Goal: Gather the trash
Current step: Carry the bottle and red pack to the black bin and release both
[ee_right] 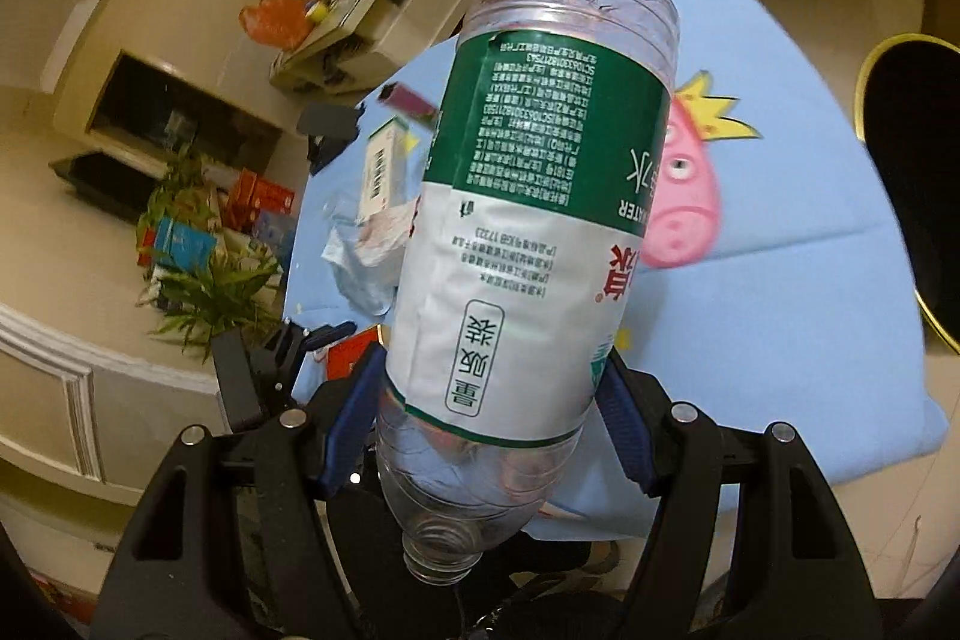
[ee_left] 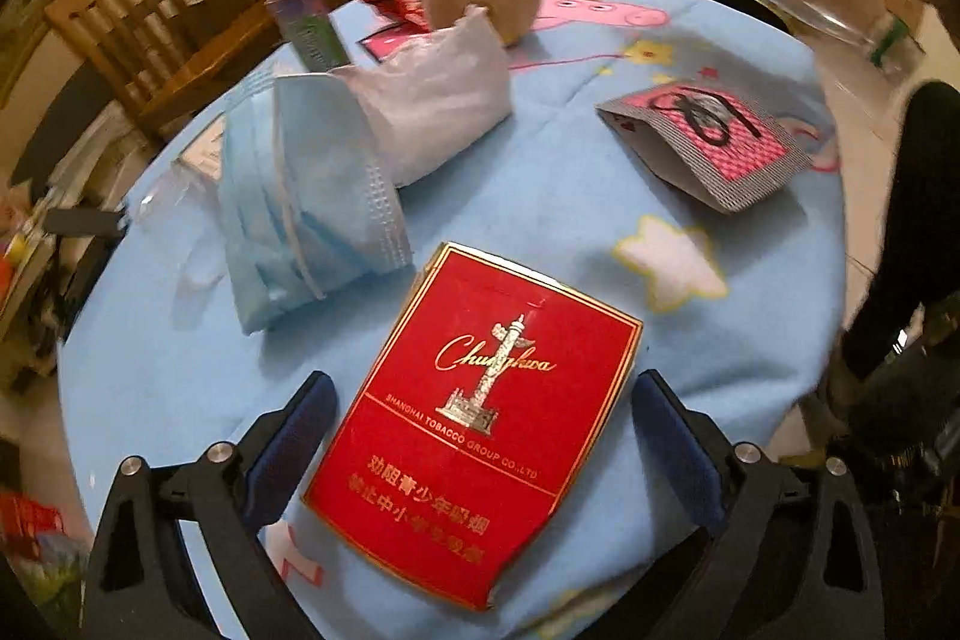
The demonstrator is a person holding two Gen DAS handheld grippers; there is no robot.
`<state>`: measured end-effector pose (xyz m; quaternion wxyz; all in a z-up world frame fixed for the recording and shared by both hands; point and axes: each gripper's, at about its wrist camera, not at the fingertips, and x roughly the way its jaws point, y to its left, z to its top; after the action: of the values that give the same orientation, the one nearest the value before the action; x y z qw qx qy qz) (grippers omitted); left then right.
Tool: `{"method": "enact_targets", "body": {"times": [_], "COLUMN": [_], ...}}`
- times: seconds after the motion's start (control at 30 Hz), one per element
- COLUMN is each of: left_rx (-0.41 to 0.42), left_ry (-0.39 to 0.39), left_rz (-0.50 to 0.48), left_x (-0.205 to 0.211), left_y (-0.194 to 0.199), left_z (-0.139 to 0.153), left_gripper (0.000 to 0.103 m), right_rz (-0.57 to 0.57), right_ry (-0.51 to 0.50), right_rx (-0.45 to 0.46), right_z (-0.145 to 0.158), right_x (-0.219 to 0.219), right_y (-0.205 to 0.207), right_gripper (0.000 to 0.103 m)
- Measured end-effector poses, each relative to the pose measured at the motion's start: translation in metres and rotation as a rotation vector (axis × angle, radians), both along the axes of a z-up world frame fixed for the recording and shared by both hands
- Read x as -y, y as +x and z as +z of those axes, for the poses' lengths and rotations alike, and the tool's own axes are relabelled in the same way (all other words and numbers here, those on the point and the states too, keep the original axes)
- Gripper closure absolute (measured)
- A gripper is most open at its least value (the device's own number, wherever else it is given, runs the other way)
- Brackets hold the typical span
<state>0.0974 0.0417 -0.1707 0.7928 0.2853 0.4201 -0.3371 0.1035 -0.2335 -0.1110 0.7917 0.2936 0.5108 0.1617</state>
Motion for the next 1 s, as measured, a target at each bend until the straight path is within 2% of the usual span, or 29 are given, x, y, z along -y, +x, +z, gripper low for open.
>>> {"method": "enact_targets", "body": {"times": [0.17, 0.3, 0.37, 0.47, 0.63, 0.73, 0.8, 0.9, 1.0], "left_rx": [0.054, 0.060, 0.040, -0.001, -0.077, -0.059, -0.017, 0.027, 0.053], "left_ry": [0.000, 0.003, -0.024, -0.102, -0.257, -0.300, -0.317, -0.346, -0.372], "left_rz": [0.121, 0.190, 0.204, 0.237, 0.387, 0.445, 0.462, 0.461, 0.426], "left_x": [0.008, 0.010, 0.009, 0.000, -0.024, -0.021, -0.010, 0.011, 0.049], "left_y": [-0.025, -0.039, -0.043, -0.045, -0.038, -0.041, -0.049, -0.048, -0.043], "left_z": [0.001, 0.007, 0.011, 0.019, 0.025, 0.037, 0.052, 0.074, 0.095], "left_gripper": [0.022, 0.032, 0.037, 0.038, 0.039, 0.038, 0.038, 0.038, 0.038], "right_rz": [-0.022, -0.018, -0.015, -0.019, -0.038, -0.045, -0.055, -0.091, -0.162], "right_ry": [0.008, 0.035, 0.039, 0.044, 0.072, 0.098, 0.103, 0.098, 0.035], "right_rx": [0.027, 0.027, 0.031, 0.041, 0.039, 0.061, 0.092, 0.138, 0.154], "right_z": [-0.003, -0.008, -0.010, -0.010, -0.016, -0.013, -0.008, -0.002, 0.003], "right_x": [0.010, 0.010, 0.013, 0.021, 0.033, 0.043, 0.054, 0.079, 0.114], "right_y": [-0.009, -0.012, -0.015, -0.018, -0.023, -0.024, -0.025, -0.024, -0.018], "right_gripper": [0.035, 0.035, 0.035, 0.035, 0.035, 0.035, 0.035, 0.035, 0.035]}}
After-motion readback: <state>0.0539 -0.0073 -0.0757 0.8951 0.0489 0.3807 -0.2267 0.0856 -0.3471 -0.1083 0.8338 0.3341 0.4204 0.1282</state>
